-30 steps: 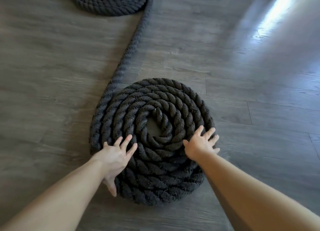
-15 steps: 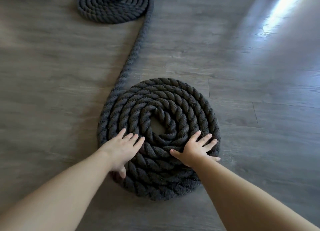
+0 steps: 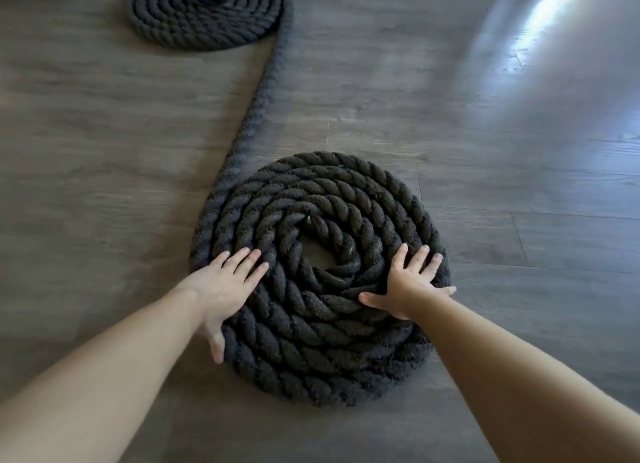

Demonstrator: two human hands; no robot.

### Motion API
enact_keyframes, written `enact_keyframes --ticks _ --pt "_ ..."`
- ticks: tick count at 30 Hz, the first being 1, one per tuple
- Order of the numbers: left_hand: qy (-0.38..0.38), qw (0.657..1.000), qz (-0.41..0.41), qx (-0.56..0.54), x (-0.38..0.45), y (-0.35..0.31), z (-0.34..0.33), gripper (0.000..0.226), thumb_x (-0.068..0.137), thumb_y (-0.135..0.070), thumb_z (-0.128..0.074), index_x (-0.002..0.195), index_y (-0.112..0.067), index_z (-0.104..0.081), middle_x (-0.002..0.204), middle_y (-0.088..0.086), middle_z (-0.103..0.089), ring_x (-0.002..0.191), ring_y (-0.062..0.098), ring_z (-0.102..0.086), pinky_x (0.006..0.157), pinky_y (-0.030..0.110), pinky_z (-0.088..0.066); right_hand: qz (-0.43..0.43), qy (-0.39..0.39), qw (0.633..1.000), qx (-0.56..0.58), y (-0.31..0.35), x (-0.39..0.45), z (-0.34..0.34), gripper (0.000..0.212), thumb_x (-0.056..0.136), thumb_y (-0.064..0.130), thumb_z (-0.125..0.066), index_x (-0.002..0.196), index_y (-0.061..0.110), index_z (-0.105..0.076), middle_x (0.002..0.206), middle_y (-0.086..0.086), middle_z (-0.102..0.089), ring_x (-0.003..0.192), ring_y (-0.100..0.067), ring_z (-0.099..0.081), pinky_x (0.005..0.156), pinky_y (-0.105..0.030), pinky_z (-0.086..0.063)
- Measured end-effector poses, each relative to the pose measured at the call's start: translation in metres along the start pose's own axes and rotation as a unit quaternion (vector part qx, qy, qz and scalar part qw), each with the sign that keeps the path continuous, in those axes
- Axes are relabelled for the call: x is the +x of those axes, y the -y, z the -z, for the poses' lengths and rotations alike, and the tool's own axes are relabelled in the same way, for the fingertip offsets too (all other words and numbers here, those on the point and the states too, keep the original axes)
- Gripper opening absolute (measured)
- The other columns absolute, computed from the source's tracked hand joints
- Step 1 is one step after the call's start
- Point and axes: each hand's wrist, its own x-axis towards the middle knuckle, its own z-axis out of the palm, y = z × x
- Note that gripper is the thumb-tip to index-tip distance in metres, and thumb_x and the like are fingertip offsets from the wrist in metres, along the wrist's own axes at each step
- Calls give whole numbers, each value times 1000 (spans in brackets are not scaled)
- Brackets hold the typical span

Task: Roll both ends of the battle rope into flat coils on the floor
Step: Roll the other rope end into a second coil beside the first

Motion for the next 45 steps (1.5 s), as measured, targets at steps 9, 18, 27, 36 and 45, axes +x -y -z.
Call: enact_keyframes --ticks 9,18,27,36,45 --pt "-40 998 32 -41 13 -2 4 168 48 -98 -59 145 9 28 157 33 27 148 48 20 122 60 -3 -38 -129 988 74 19 10 4 103 88 68 -52 159 15 2 165 -17 10 151 -36 9 119 -58 -9" --pt "-49 994 35 -89 19 -4 27 164 54 -96 -58 147 18 13 154 45 9 148 56 5 119 59 -19 -168 55 963 204 85 -30 23 117 83 71 -59 157 19 15 162 -20 20 148 -48 7 115 -60 -18" --pt "-31 989 72 -125 39 -15 66 158 57 -90 -66 150 16 5 156 44 3 148 56 1 121 59 -11 -140 64 972 178 100 -5 10 138 72 63 -78 154 18 24 154 -19 38 142 -54 22 110 -73 -14" --pt "-26 995 13 -94 49 78 68 150 65 -60 -86 155 -15 25 163 13 27 151 39 20 118 67 -14 -115 91 981 130 85 26 30 139 72 64 -77 153 17 26 152 -22 40 140 -57 22 109 -74 -13" --pt "17 996 31 -87 77 102 70 149 68 -61 -83 151 3 24 159 24 29 150 40 20 123 58 -3 -90 96 989 68 75 54 59 139 72 64 -76 153 17 26 154 -21 38 141 -56 21 110 -73 -16"
